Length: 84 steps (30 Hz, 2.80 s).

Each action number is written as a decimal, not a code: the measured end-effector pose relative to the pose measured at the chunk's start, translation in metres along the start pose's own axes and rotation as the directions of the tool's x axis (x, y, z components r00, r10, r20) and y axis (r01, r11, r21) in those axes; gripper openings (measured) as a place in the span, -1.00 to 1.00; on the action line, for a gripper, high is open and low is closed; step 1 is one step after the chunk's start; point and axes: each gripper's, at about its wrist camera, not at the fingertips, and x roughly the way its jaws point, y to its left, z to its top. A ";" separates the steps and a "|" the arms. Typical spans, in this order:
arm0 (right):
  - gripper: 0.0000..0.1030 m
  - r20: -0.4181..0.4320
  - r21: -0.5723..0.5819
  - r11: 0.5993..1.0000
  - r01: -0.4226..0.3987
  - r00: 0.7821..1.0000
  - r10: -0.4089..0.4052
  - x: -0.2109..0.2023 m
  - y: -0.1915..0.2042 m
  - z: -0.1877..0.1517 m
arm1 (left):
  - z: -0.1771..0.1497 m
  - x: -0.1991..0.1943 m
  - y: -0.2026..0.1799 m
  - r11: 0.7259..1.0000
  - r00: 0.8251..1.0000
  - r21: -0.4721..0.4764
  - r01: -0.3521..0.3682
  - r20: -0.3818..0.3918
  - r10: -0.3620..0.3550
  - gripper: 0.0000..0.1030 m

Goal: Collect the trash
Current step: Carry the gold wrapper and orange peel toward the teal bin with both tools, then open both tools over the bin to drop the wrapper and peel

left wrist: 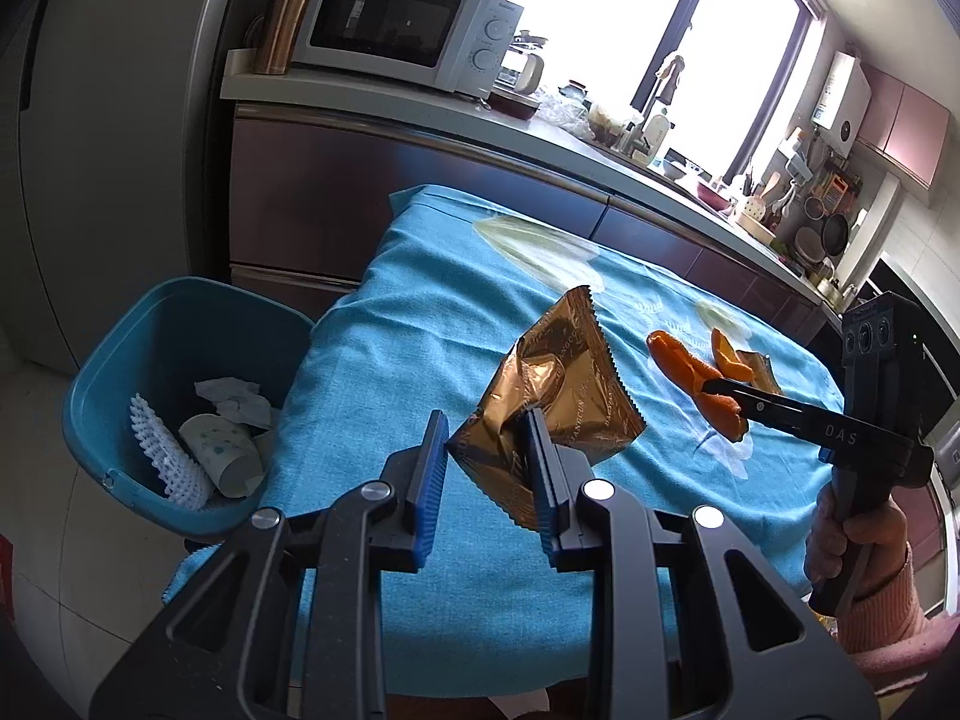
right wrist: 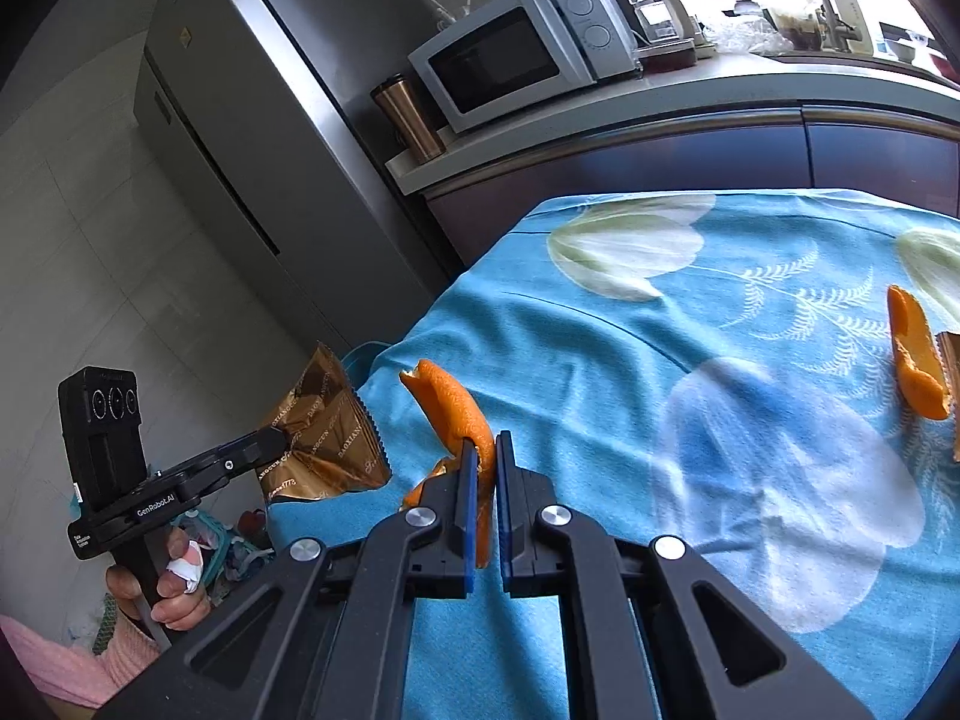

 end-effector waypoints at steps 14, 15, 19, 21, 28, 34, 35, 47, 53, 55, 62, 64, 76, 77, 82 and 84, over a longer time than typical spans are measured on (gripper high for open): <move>-0.91 -0.047 -0.078 0.993 -0.087 0.995 0.084 0.035 0.042 0.017 | 0.006 -0.037 0.049 0.991 0.992 -0.092 -0.096 0.070 0.103 -0.49; -0.91 -0.051 -0.084 0.992 -0.091 0.995 0.087 0.038 0.045 0.018 | 0.006 -0.039 0.054 0.990 0.991 -0.099 -0.104 0.074 0.111 -0.49; -0.91 -0.068 -0.106 0.988 -0.109 0.992 0.102 0.046 0.055 0.019 | 0.007 -0.050 0.070 0.983 0.985 -0.128 -0.133 0.094 0.145 -0.49; -0.91 -0.075 -0.115 0.987 -0.116 0.991 0.107 0.051 0.060 0.019 | 0.007 -0.054 0.077 0.979 0.982 -0.138 -0.148 0.100 0.162 -0.49; -0.91 -0.104 -0.147 0.979 -0.143 0.986 0.128 0.067 0.077 0.025 | 0.007 -0.064 0.098 0.965 0.970 -0.174 -0.198 0.106 0.218 -0.49; -0.91 -0.128 -0.162 0.973 -0.166 0.981 0.147 0.081 0.089 0.030 | 0.006 -0.066 0.112 0.952 0.963 -0.202 -0.227 0.096 0.250 -0.49; -0.91 -0.132 -0.166 0.972 -0.169 0.980 0.148 0.083 0.092 0.031 | 0.006 -0.066 0.114 0.951 0.962 -0.207 -0.232 0.094 0.255 -0.49; -0.91 -0.167 -0.192 0.962 -0.194 0.972 0.163 0.106 0.113 0.038 | 0.007 -0.054 0.133 0.933 0.955 -0.241 -0.266 0.069 0.290 -0.49; -0.91 -0.180 -0.199 0.959 -0.201 0.970 0.165 0.118 0.123 0.041 | 0.008 -0.046 0.137 0.928 0.951 -0.242 -0.284 0.054 0.305 -0.49; -0.91 -0.185 -0.198 0.959 -0.202 0.969 0.166 0.122 0.125 0.042 | 0.007 -0.043 0.139 0.926 0.949 -0.243 -0.290 0.049 0.310 -0.49; -0.91 -0.216 -0.193 0.959 -0.205 0.963 0.162 0.143 0.132 0.045 | 0.006 -0.030 0.146 0.918 0.945 -0.248 -0.310 0.023 0.325 -0.49; -0.91 -0.226 -0.196 0.960 -0.203 0.961 0.157 0.150 0.134 0.045 | 0.006 -0.026 0.148 0.916 0.944 -0.248 -0.316 0.014 0.329 -0.49; -0.90 -0.273 -0.190 0.966 -0.175 0.955 0.119 0.192 0.144 0.044 | 0.001 -0.002 0.166 0.902 0.941 -0.274 -0.335 -0.042 0.336 -0.48; -0.90 -0.276 -0.189 0.967 -0.171 0.954 0.115 0.195 0.145 0.043 | 0.000 0.000 0.167 0.900 0.940 -0.275 -0.338 -0.046 0.339 -0.48; -0.89 -0.289 -0.179 0.972 -0.149 0.953 0.093 0.209 0.147 0.042 | -0.003 0.010 0.174 0.894 0.936 -0.278 -0.351 -0.068 0.346 -0.48; -0.89 -0.296 -0.175 0.974 -0.141 0.952 0.085 0.215 0.146 0.042 | -0.003 0.014 0.176 0.893 0.934 -0.277 -0.355 -0.077 0.348 -0.48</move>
